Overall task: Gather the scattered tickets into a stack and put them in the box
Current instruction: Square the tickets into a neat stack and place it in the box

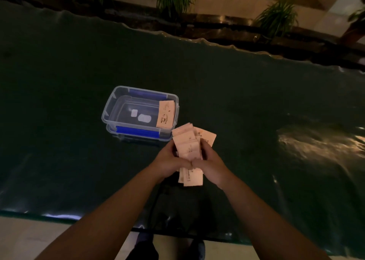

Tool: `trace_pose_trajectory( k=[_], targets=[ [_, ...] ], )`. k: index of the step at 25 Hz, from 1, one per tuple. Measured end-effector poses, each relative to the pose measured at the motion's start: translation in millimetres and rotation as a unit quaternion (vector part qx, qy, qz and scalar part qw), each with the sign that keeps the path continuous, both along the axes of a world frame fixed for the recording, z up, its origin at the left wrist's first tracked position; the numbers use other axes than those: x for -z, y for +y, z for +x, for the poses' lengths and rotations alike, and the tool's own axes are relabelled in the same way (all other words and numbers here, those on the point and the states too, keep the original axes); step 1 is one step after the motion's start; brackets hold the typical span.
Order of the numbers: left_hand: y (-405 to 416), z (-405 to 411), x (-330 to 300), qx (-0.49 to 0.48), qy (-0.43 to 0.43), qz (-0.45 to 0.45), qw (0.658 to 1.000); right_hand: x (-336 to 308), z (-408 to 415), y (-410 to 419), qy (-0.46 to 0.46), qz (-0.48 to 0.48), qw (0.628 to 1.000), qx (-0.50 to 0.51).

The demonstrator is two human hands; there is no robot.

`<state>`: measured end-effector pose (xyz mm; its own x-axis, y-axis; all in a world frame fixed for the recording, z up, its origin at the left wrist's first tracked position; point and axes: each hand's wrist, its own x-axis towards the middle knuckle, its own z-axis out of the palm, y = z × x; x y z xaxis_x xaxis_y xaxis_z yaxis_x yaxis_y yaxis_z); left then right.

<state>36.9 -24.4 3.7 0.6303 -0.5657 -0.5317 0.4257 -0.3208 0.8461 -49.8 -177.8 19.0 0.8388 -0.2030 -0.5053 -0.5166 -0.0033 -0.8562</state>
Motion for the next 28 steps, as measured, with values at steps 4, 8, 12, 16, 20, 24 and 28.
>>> trace_pose_trajectory(
  k=[4,8,12,16,20,24,28],
  targets=[
    [-26,6,1,-0.088,0.111,-0.076,0.987,-9,10,-29,0.015,-0.042,0.998,0.036],
    [-49,13,-4,-0.159,0.181,-0.135,0.961,4,3,-42,-0.002,0.016,0.977,0.213],
    [-65,15,-11,-0.168,0.217,-0.172,0.946,14,-6,-46,-0.078,0.236,0.887,0.389],
    [-83,13,-9,-0.160,0.284,-0.199,0.924,18,-2,-49,-0.085,0.251,0.889,0.372],
    [-106,16,-9,-0.212,0.332,-0.125,0.911,20,18,-75,-0.009,0.163,0.912,0.376],
    [-121,26,-2,-0.235,0.330,-0.052,0.913,30,44,-96,0.083,0.071,0.936,0.335],
    [-116,34,-1,-0.088,0.232,0.160,0.955,43,57,-106,0.140,0.057,0.933,0.328]
  ],
)
